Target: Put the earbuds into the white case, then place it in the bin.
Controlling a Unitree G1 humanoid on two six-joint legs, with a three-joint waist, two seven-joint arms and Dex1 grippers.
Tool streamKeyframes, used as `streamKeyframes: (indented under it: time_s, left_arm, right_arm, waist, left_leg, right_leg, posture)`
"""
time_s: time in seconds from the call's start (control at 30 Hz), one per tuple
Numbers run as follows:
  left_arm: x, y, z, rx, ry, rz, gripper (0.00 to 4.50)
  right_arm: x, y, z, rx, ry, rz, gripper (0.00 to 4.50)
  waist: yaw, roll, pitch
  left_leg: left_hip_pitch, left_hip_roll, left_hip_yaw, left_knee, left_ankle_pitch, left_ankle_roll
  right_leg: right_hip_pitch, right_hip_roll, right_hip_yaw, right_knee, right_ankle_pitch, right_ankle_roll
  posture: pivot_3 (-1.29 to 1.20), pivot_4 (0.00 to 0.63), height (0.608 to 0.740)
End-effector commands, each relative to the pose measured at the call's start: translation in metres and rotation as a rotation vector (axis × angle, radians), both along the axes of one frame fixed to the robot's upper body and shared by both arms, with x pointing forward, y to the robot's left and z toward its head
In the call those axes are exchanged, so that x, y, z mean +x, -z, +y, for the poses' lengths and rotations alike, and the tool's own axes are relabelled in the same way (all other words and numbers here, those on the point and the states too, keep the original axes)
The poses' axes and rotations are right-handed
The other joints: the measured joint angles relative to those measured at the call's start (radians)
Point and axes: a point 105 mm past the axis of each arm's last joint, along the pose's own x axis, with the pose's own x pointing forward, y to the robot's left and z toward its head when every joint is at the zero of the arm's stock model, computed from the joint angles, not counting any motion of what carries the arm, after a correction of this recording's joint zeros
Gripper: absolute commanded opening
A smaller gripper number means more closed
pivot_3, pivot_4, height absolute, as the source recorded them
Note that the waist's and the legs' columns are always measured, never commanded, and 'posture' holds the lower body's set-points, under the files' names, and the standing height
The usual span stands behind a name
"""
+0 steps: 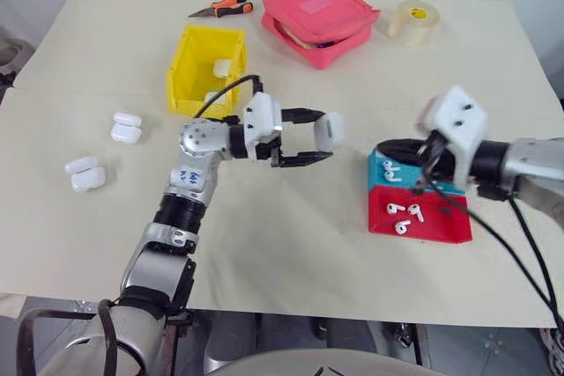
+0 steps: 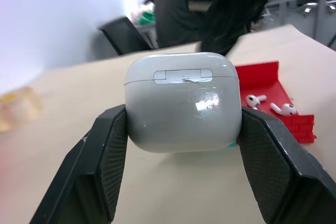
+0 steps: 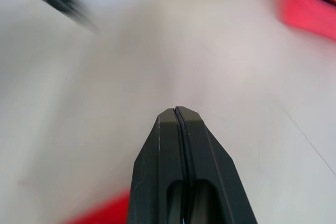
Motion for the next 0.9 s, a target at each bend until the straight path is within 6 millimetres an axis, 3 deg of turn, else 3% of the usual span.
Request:
streamKeyframes:
  time_s: [0.03,0.13,0.3,0.4,0.6,0.73,0.9]
  left_arm:
    - [0.002,-0.014,0.008,-0.088,-0.063,-0.014,2.78]
    - [0.021,-0.024,0.03,-0.204,-0.237,0.012,2.78]
    - [0.051,-0.038,0.071,-0.363,-0.534,0.032,2.78]
    - [0.063,-0.04,0.094,-0.403,-0.687,0.048,2.78]
    - [0.07,-0.035,0.141,-0.425,-0.932,0.073,2.78]
    - [0.081,-0.022,0.151,-0.361,-1.006,0.128,2.78]
    - [0.099,-0.008,0.155,-0.289,-1.058,0.196,2.78]
  right_arm:
    - [-0.007,-0.024,-0.006,0.12,-0.019,-0.089,0.01]
    - [-0.016,-0.026,-0.015,0.262,-0.049,-0.137,0.01]
    - [-0.028,-0.009,-0.034,0.276,-0.082,-0.126,0.17]
    - [-0.031,-0.004,-0.043,0.307,-0.092,-0.113,0.86]
    - [-0.037,-0.014,-0.049,0.391,-0.145,-0.15,2.9]
    - [-0.03,-0.012,-0.05,0.381,-0.145,-0.142,4.28]
    - [-0.021,-0.014,-0.046,0.381,-0.161,-0.153,4.44]
  waist:
    - [0.001,0.0,0.0]
    - [0.002,-0.001,0.0]
    - [0.002,-0.001,0.0]
    - [0.001,-0.001,0.0]
    - [-0.001,-0.001,0.0]
    - [0.001,-0.001,0.0]
    - [0.003,-0.001,0.0]
  left_leg:
    - [0.0,0.0,0.0,0.0,0.0,0.0]
    - [0.0,0.0,0.0,0.001,0.0,0.0]
    - [0.001,0.0,0.0,0.0,0.0,0.0]
    - [0.001,0.0,0.0,0.001,0.0,0.0]
    - [0.002,0.0,0.0,0.0,0.0,-0.001]
    - [0.002,0.0,0.0,0.001,0.001,-0.001]
    - [0.002,-0.001,0.0,0.001,0.001,-0.001]
  right_leg:
    - [0.0,0.0,0.0,0.0,0.0,0.0]
    - [0.001,0.0,0.0,0.0,0.0,0.0]
    - [0.001,0.0,0.0,0.0,0.0,0.0]
    - [0.001,0.0,0.0,0.0,0.0,0.0]
    - [0.001,0.0,0.0,0.001,0.0,0.0]
    - [0.001,0.0,0.0,0.001,0.0,0.0]
    - [0.001,0.0,0.0,0.001,0.0,0.0]
  posture:
    - [0.0,0.15,0.74]
    - [0.0,0.15,0.74]
    - [0.0,0.15,0.74]
    - [0.0,0.15,0.74]
    - [0.0,0.15,0.74]
    - [0.0,0.15,0.74]
    - [0.0,0.15,0.74]
